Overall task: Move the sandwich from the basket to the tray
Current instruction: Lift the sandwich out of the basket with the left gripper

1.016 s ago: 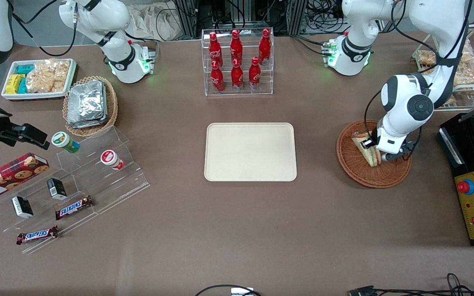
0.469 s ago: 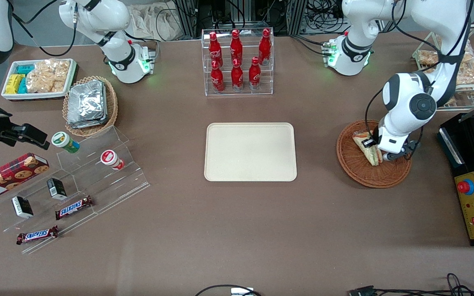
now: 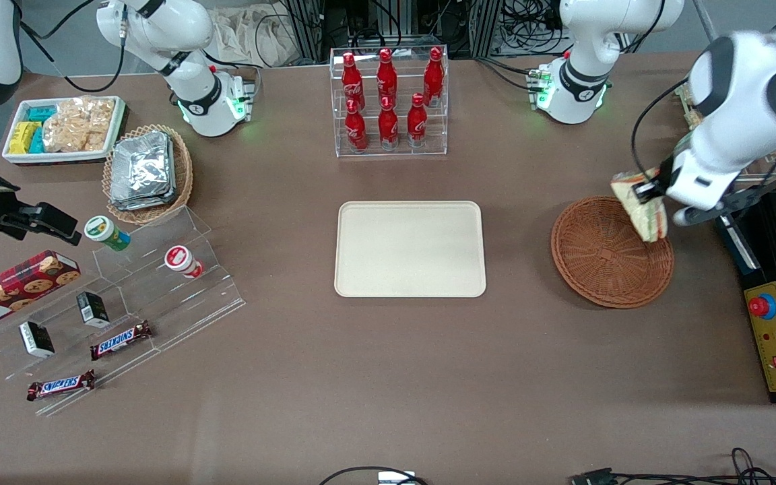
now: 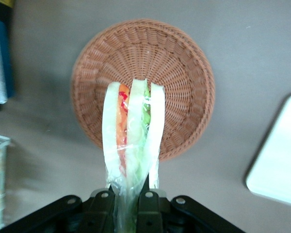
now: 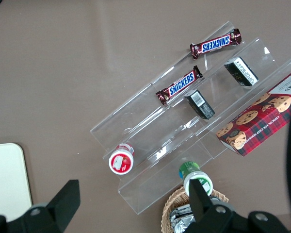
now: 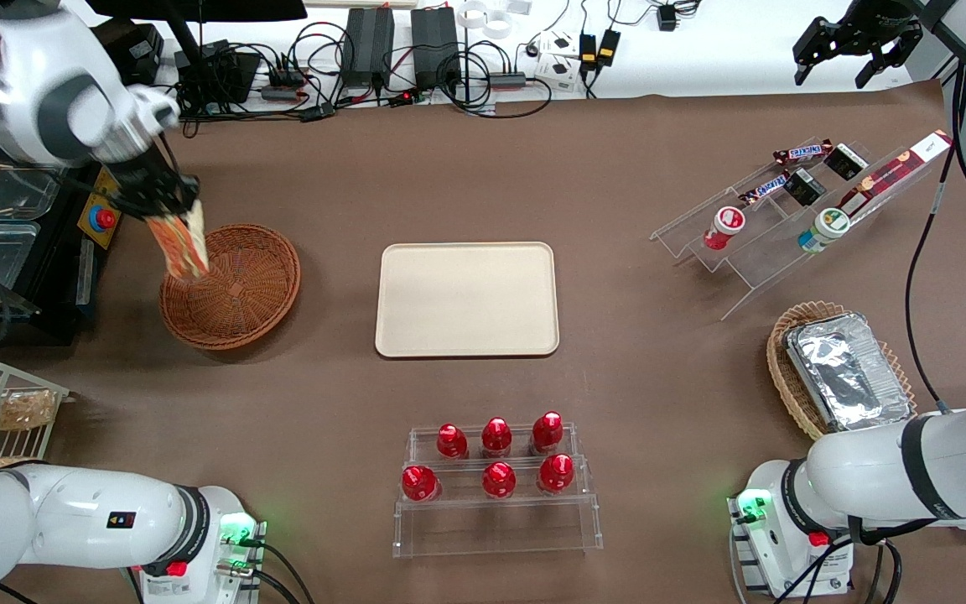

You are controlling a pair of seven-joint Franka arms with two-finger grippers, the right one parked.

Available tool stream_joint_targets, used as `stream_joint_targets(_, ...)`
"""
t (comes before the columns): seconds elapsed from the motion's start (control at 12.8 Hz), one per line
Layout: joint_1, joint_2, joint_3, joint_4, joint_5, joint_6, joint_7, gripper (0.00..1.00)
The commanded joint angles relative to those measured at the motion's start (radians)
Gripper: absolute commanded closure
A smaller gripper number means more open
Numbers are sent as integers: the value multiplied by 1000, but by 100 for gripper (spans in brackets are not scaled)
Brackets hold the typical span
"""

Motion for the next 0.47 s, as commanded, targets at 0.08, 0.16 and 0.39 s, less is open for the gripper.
stream_joint_targets(0.08,-6,73,-23,282,4,-222,82,100)
stream_joint_targets(0.16,-6,90,-42,334,4,-259,73,100)
stream_joint_targets(0.39,-6,108,-124,414,-1,-318,63,100)
